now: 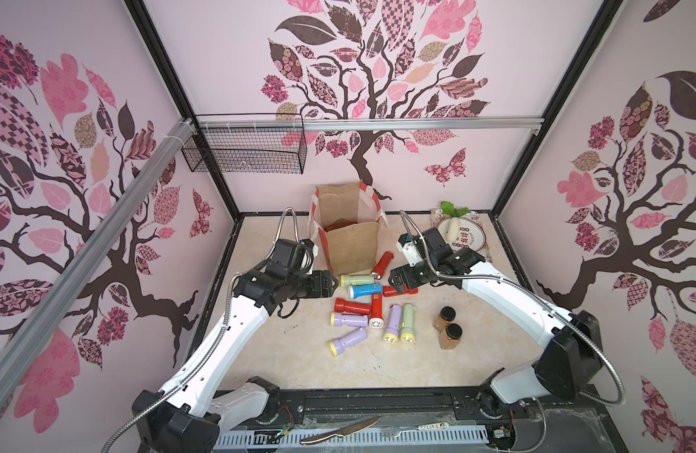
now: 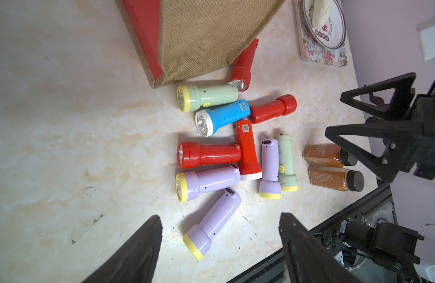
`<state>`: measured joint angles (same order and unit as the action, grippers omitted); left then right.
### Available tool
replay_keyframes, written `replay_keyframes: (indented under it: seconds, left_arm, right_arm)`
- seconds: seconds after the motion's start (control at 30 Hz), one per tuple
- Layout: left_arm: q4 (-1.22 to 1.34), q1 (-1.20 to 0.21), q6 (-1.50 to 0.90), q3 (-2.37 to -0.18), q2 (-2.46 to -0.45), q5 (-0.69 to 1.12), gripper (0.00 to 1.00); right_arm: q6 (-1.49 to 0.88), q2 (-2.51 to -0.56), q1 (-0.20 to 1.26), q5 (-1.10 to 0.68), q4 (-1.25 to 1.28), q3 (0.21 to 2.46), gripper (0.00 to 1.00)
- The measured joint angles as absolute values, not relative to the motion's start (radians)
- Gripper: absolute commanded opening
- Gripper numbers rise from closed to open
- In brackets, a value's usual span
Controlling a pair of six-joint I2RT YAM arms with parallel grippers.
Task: Put the flashlights into the tote bags
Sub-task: Pick up the flashlight from the center of the board.
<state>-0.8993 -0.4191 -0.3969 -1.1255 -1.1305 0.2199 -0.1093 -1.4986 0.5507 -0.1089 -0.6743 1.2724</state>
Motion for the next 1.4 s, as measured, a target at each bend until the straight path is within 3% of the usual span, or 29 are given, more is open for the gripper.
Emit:
replay_keyframes:
  seconds: [0.43,0.7,1.4]
  left_arm:
    - [-0.85,-0.419,-0.427,-0.939,-1.108,0.265,0.75]
    - [-0.844,-0.403,-0.484,-0.885,-1.108,0.297,0.73]
    - [-0.857,-0.392,-0.553,-0.873,-1.093,0.346,0.74]
  right_arm:
    - [-0.132,-1.566,0.546,-0.205,-0.709,1.277,0.97]
    - [-0.098,-1.562,0.551,-0.307,-0.669,1.169,0.96]
    - [-0.27,-1.53,0.567,-0.21,-0.765,1.163,0.91]
